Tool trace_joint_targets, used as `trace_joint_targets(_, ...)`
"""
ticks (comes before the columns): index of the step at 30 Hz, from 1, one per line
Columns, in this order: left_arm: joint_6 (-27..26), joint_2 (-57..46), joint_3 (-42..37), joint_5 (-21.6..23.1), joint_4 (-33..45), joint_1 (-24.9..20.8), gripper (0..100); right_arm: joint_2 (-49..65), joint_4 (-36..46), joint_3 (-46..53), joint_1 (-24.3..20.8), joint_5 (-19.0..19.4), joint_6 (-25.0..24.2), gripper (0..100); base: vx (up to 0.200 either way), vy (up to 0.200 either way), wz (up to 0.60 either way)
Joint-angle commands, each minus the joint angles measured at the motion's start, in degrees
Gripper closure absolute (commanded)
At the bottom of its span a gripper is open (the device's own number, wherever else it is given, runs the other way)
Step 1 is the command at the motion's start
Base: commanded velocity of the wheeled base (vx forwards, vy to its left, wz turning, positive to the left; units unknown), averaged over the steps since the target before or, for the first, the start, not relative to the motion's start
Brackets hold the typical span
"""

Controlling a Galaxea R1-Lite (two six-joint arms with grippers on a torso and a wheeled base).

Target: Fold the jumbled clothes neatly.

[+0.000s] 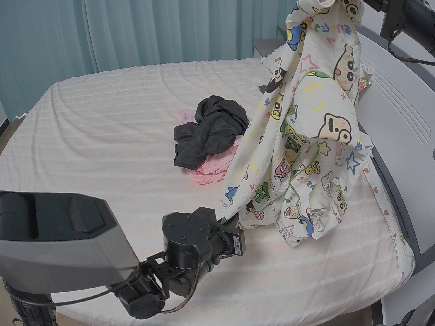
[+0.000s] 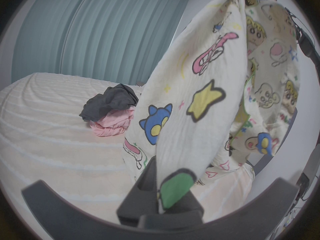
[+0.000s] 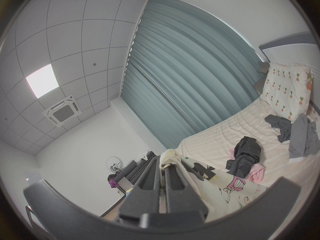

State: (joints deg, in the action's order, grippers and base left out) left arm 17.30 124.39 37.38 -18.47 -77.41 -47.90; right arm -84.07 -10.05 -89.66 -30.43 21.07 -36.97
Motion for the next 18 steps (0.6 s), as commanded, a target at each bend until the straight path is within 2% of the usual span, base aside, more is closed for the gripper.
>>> trace_joint_targets(1, -0.42, -12.95, -4.59, -0.43, -0.11, 2.72, 100, 2.42, 0.29, 3.7, 4.59, 0.38, -0.03, 100, 0.0, 0.0, 0.0)
trace_joint_targets(9, -2.36, -27.45, -3.01, -0.69, 0.42, 11.6, 100, 5.58, -0.15, 11.26, 13.55, 0.91, -0.03, 100, 0.0, 0.0, 0.0)
trace_joint_targets(13, -3.94, -32.2, -1.25, -0.69, 1.82, 15.29, 100, 7.51, -0.24, 15.04, 17.6, 2.67, -0.03, 100, 0.0, 0.0, 0.0)
trace_joint_targets(18, -5.26, -38.52, 6.04, -0.43, 9.82, 16.78, 100, 9.18, -0.5, 19.0, 21.37, 3.54, 0.06, 100, 0.0, 0.0, 0.0)
